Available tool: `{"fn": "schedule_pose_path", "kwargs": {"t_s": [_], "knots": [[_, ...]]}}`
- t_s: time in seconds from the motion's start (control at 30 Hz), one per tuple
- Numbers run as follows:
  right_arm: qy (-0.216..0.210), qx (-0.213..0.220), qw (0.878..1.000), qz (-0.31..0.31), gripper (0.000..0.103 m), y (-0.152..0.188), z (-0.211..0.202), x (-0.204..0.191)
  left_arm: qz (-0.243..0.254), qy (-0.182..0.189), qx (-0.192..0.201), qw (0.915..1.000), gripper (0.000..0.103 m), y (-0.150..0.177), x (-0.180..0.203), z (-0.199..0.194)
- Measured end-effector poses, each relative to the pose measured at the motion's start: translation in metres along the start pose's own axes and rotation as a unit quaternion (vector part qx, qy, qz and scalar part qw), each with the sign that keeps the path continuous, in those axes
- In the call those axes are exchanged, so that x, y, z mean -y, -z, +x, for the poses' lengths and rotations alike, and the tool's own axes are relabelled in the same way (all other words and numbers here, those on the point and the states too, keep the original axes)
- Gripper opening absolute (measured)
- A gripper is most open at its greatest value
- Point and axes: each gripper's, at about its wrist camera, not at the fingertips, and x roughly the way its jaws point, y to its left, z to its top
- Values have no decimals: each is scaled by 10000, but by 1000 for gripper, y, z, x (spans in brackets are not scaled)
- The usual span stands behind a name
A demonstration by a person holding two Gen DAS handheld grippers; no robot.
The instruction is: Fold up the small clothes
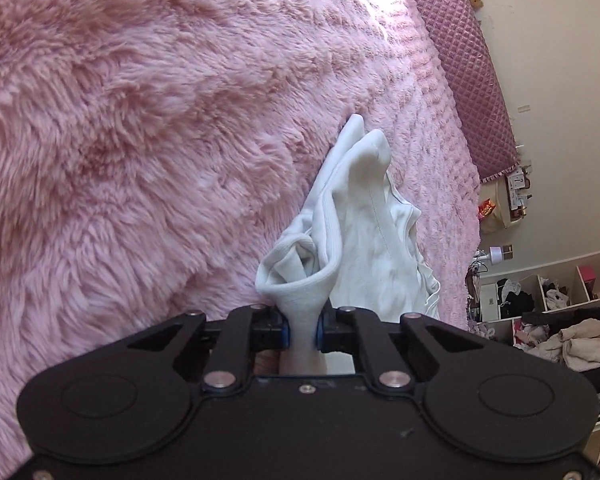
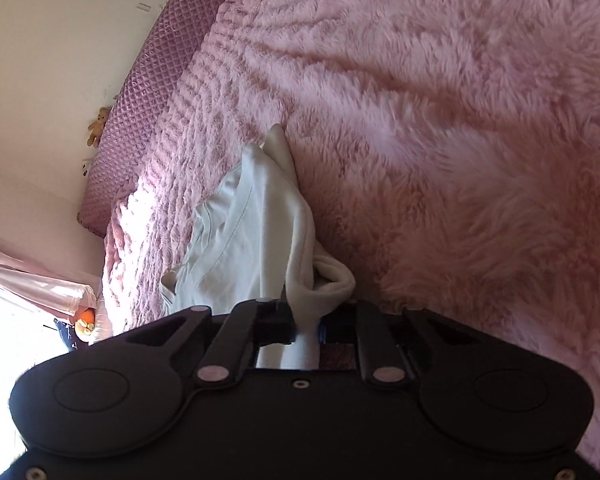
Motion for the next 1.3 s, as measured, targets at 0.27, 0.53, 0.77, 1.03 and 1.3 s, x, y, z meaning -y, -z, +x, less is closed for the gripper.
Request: {"fn": "schedule_pose_path", "kwargs": {"t_s": [0.27, 0.53, 0.77, 1.03, 1.3], "knots": [[-289, -20, 9986, -436, 4, 8, -75, -33, 527, 327, -12, 9981, 4, 11, 29, -70], [673, -489, 9965, -49, 13, 56, -114, 62, 668, -539, -718, 9937, 4, 72, -59, -94], [1106, -246, 9903, -808, 51, 32, -137, 42, 1935, -842, -473, 9763, 16, 45, -8, -106], [856, 427, 9531, -2871, 52, -15, -49, -41, 3145, -375, -199, 9483, 35, -2, 76, -14], [1233, 96, 9326, -3390, 43, -33, 36, -55, 3433, -880, -183, 9349, 34, -8, 88, 56]]}}
